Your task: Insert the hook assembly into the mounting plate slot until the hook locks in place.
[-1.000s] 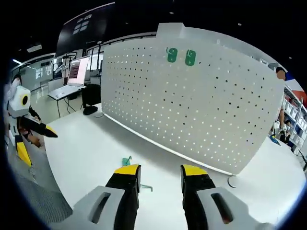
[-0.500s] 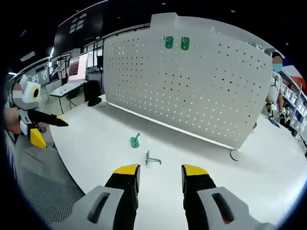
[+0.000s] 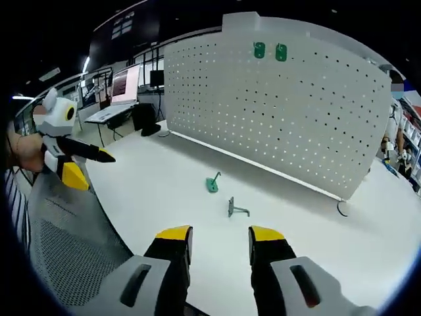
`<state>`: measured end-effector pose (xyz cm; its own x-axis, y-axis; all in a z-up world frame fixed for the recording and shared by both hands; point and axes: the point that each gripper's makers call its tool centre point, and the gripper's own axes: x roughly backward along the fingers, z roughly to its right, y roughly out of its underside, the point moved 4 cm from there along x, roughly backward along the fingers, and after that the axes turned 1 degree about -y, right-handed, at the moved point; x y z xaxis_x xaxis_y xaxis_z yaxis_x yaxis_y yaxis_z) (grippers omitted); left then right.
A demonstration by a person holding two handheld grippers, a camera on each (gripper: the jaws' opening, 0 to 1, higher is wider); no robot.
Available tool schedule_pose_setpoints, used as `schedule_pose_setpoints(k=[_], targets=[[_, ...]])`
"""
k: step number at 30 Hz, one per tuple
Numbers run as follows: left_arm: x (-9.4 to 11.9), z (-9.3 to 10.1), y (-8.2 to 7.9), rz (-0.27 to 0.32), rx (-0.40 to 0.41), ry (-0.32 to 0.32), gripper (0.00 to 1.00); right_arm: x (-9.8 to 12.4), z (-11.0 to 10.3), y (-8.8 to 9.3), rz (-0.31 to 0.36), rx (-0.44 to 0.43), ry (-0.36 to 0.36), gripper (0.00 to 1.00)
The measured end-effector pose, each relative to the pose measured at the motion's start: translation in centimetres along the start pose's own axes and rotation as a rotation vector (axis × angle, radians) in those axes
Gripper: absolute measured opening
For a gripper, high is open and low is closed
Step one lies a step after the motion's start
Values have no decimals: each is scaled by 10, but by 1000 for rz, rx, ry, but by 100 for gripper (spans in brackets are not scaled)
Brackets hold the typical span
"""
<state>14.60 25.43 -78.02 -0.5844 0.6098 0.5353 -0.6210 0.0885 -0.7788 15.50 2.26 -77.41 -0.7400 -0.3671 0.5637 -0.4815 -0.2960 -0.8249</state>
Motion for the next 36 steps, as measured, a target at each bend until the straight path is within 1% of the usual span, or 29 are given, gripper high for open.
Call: schedule_pose_setpoints(k=[5,6,11,16,19,23,26,30,32,35,36], targets=[[0,-1,0,-1,10,-1,96,-17,-10,-7,8,-7,-26,30],[0,-1,0,-1,11,-1,96,-23,-12,-10,13,-8,-29,30],[-1,-2,2,-10,14,-4,96,-41,-17,-19,25,-27,-44,29],[-2,-3,3,-24,7,-9,96,-61,-20,-24,20,-49,-62,29],[-2,-4,4,-27,22,-14,96,-76,-21,-28,15,-66,-71,29],[-2,-5,3,-22,24,-16,96,-96,-22,-32,-5,-48,-81,27],[0,-6,1,-4,14,-26,95,-110,-21,-36,-9,-80,-86,26],[0,-8,-2,12,31,-27,94,-131,-19,-39,-28,-66,-85,25],[1,-9,-1,10,37,-30,94,-141,-19,-40,-35,-80,-95,24],[2,-7,-3,23,45,-12,93,-153,-20,-40,-48,-67,-94,24],[3,-8,-3,26,47,-10,93,-159,-19,-38,-64,-56,-95,24]])
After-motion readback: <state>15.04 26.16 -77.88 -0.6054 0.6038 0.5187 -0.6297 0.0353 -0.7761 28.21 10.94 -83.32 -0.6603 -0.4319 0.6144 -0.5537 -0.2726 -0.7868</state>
